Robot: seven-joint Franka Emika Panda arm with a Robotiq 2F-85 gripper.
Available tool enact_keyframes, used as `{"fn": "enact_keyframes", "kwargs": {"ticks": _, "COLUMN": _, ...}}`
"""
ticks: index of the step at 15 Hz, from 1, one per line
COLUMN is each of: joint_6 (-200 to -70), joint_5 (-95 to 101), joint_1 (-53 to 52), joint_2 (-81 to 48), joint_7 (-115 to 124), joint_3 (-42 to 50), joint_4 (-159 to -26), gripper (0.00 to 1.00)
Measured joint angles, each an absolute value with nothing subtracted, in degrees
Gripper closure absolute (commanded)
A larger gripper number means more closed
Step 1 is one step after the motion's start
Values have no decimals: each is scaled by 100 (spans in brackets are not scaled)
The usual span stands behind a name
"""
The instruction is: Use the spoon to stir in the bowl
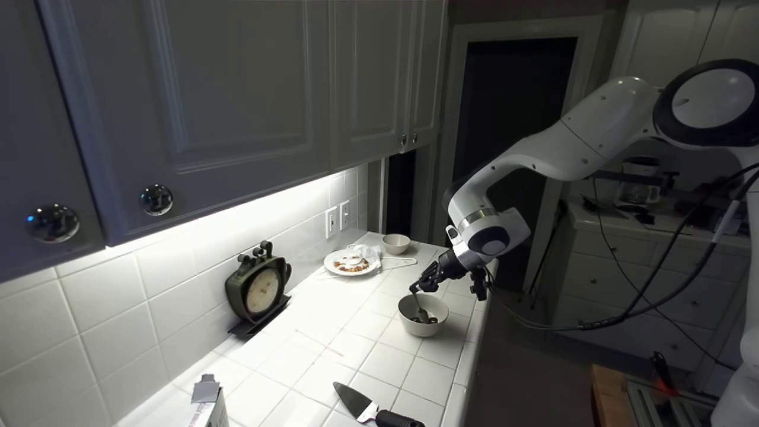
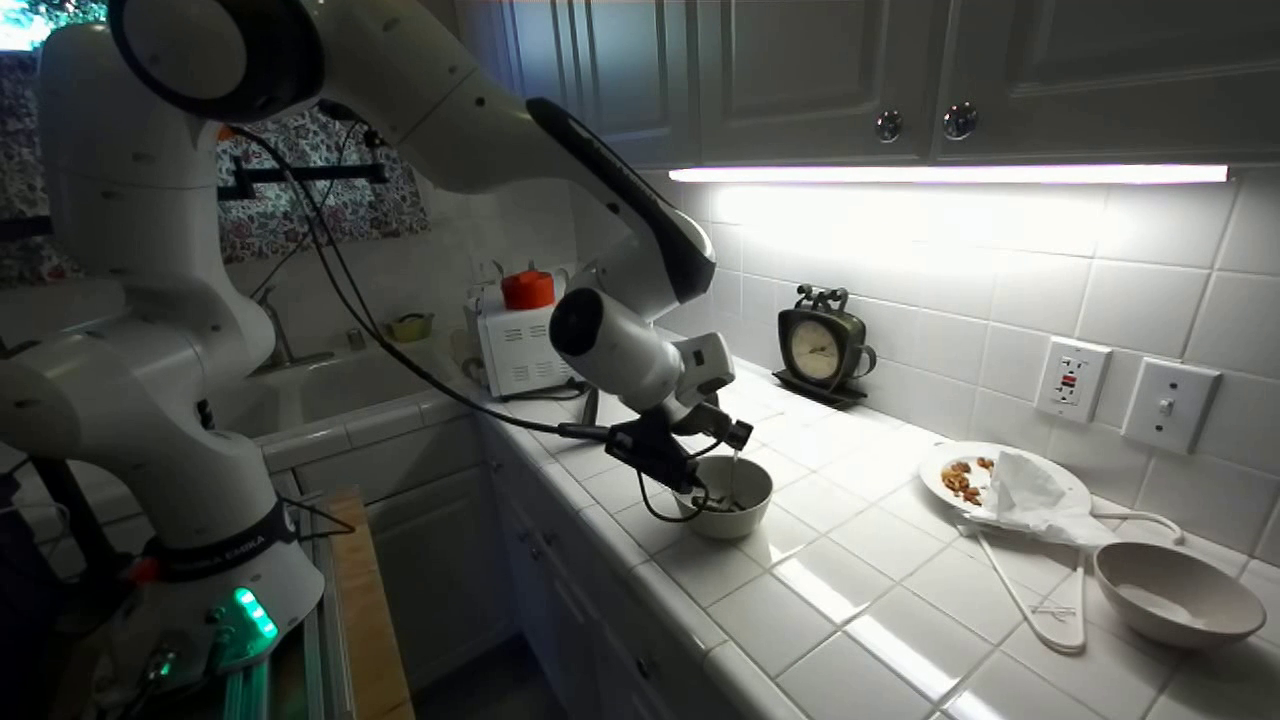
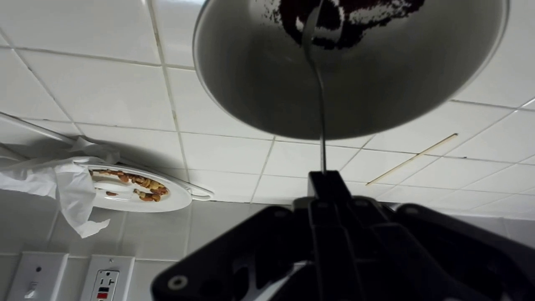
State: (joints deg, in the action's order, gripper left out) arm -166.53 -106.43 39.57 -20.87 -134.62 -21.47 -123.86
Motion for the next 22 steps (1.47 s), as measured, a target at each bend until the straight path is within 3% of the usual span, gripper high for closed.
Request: {"fn": "enact_keyframes", "kwargs": {"ticks": 22, "joint_6": -16643, "joint_5": -10554, "joint_1": 3791, "joint_2": -2262, "joint_7": -13441, "joint_3": -2200, "joint_4": -12164, "gripper": 99}}
